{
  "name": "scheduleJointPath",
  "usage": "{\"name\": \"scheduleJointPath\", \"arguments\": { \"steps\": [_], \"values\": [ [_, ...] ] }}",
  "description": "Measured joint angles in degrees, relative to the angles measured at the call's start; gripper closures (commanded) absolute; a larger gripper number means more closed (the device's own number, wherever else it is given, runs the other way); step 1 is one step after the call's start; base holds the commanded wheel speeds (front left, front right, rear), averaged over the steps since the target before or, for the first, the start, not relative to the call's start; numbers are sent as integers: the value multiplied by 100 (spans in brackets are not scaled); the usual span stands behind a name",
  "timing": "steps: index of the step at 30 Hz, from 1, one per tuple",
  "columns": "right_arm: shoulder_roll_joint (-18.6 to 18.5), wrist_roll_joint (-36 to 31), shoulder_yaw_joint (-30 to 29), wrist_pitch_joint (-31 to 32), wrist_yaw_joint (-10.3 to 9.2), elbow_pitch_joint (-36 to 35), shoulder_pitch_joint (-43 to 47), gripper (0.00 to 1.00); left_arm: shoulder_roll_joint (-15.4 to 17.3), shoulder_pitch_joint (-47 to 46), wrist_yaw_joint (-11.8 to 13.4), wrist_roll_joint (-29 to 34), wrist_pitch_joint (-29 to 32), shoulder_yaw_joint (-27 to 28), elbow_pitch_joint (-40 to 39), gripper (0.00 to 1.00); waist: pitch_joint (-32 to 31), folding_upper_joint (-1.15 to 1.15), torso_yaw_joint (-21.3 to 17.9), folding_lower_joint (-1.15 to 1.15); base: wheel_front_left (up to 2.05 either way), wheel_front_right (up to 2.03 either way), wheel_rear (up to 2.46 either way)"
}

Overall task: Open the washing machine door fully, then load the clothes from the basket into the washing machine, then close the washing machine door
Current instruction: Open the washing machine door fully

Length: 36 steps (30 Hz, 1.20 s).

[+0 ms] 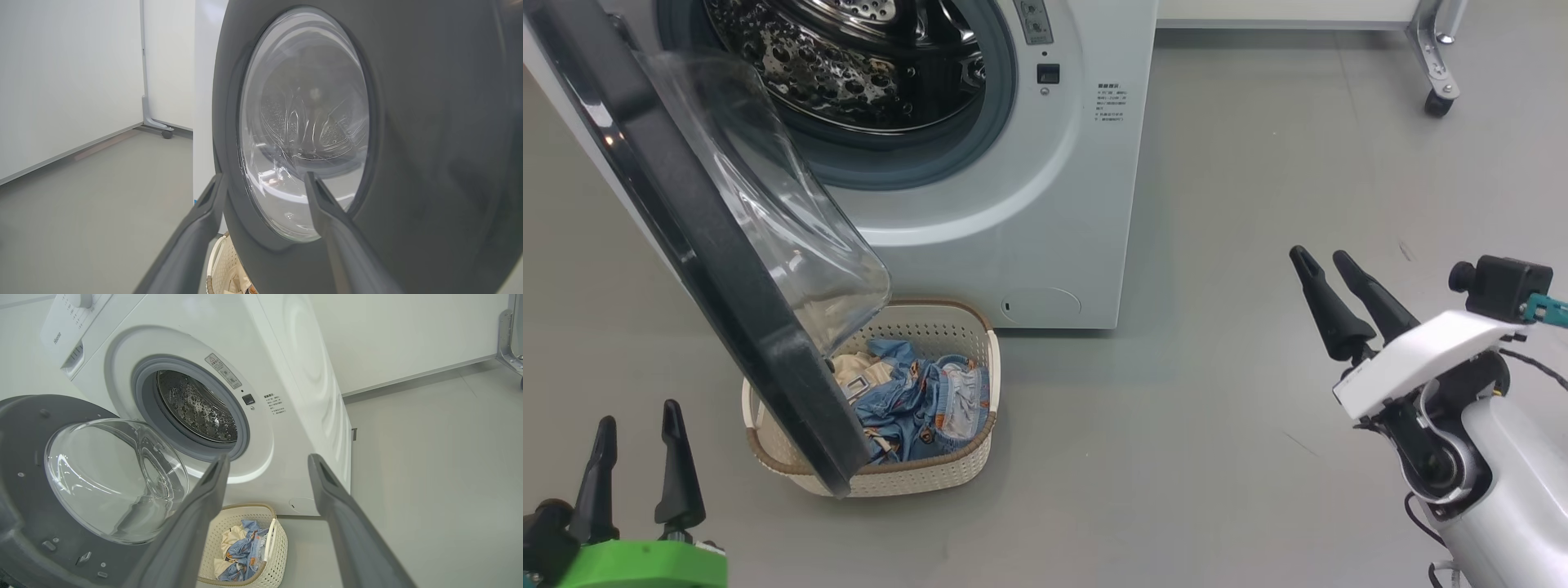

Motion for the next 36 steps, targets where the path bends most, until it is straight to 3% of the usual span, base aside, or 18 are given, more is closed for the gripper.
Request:
{"name": "scheduleJointPath", "arguments": {
  "steps": [10,14,22,36],
  "values": [
    [-178,-927,23,-925,-11,408,388,0,0,101,0,2,0,-80,-3,0,-104,0,-94,0,0,0,0],
    [-186,-1217,63,-1190,-162,527,404,0,2,114,0,70,0,-131,-26,0,-130,0,-102,0,0,0,0],
    [-198,-1636,201,-1265,-309,715,480,0,22,114,0,105,0,-154,-62,0,-156,0,-100,0,0,0,0],
    [-74,-1778,238,-1351,-319,868,479,0,30,114,0,105,0,-156,-77,0,-154,0,-115,0,0,0,0]
  ]
}}
